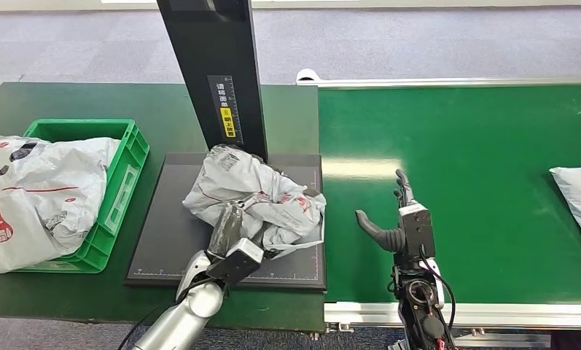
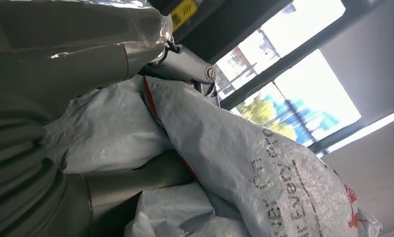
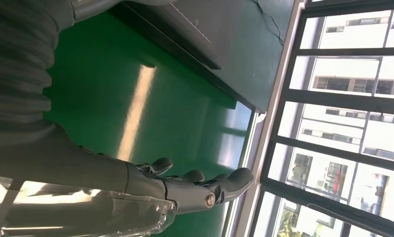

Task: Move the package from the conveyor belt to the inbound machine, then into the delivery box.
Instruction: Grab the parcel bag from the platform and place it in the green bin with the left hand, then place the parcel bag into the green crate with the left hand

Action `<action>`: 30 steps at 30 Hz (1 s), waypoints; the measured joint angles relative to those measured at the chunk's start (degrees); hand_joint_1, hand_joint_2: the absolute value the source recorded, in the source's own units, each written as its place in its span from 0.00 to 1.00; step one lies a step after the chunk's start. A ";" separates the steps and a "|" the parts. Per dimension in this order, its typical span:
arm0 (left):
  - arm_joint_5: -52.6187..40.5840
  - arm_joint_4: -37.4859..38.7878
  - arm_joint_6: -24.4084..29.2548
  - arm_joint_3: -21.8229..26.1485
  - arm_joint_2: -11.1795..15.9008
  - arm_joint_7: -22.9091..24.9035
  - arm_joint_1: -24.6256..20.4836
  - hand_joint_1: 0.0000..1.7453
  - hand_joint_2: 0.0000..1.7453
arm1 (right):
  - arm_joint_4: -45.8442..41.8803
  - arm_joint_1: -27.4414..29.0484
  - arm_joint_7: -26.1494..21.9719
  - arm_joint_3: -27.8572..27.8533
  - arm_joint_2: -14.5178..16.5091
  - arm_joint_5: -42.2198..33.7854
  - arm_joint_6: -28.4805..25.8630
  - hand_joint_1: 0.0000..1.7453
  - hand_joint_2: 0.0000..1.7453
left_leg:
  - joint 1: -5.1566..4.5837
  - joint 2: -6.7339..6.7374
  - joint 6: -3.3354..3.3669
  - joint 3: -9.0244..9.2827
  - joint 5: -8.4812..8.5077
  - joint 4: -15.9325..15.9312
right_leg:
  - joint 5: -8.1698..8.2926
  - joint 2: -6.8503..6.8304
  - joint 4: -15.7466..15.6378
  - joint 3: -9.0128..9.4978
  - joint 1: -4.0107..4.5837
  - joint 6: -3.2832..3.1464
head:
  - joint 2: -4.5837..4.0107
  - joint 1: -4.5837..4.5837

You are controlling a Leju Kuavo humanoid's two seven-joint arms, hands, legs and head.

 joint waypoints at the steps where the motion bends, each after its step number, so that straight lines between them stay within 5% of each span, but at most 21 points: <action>1: 1.45 -1.59 0.80 0.20 -0.01 -1.55 0.43 1.00 1.00 | 0.01 -0.02 -0.14 -0.08 -0.02 -0.19 -0.06 0.00 1.00 | 0.00 0.00 0.00 0.00 0.00 0.00 | 0.00 0.00 0.00 -0.01 0.00 0.00 | 0.00 0.01; 8: -6.34 -14.97 17.82 1.07 -0.21 -5.26 2.57 1.00 1.00 | 0.17 -0.04 -0.78 -0.65 -0.21 -1.26 -0.52 0.00 1.00 | 0.00 0.00 0.00 -0.08 0.00 0.00 | 0.00 0.00 0.00 -0.07 0.00 0.00 | 0.00 0.01; 20: -22.11 -30.19 19.07 19.52 -3.50 -5.28 1.43 1.00 1.00 | 0.19 0.68 -0.97 -0.67 -0.27 -1.42 -0.57 0.00 1.00 | 0.01 0.02 -0.02 -0.06 0.01 0.00 | 0.00 0.01 0.01 -0.10 0.02 0.00 | 0.00 0.01; 24: -23.57 -28.22 19.07 26.74 -3.48 -5.07 -1.71 0.93 0.00 | 0.18 0.81 -0.97 -0.67 -0.29 -1.62 -0.88 0.00 1.00 | 0.01 0.02 -0.02 -0.06 0.02 0.00 | 0.00 0.01 0.01 -0.11 0.02 0.00 | -0.01 0.02; 27: -25.88 -22.34 19.07 31.86 -3.04 -2.44 -5.13 0.75 0.00 | 0.14 1.02 -0.93 -0.67 -0.34 -1.78 -1.05 0.00 1.00 | 0.01 0.02 -0.01 -0.06 0.03 0.00 | 0.01 0.01 0.02 -0.11 0.02 0.00 | 0.00 0.01; 30: -34.04 -14.43 19.07 35.15 -1.08 7.97 -8.91 0.66 0.00 | -0.12 1.26 -0.63 -0.69 -0.42 -1.86 -1.08 0.00 1.00 | 0.01 0.04 -0.02 -0.06 0.05 0.00 | 0.02 0.02 0.02 -0.11 0.02 -0.01 | 0.00 0.02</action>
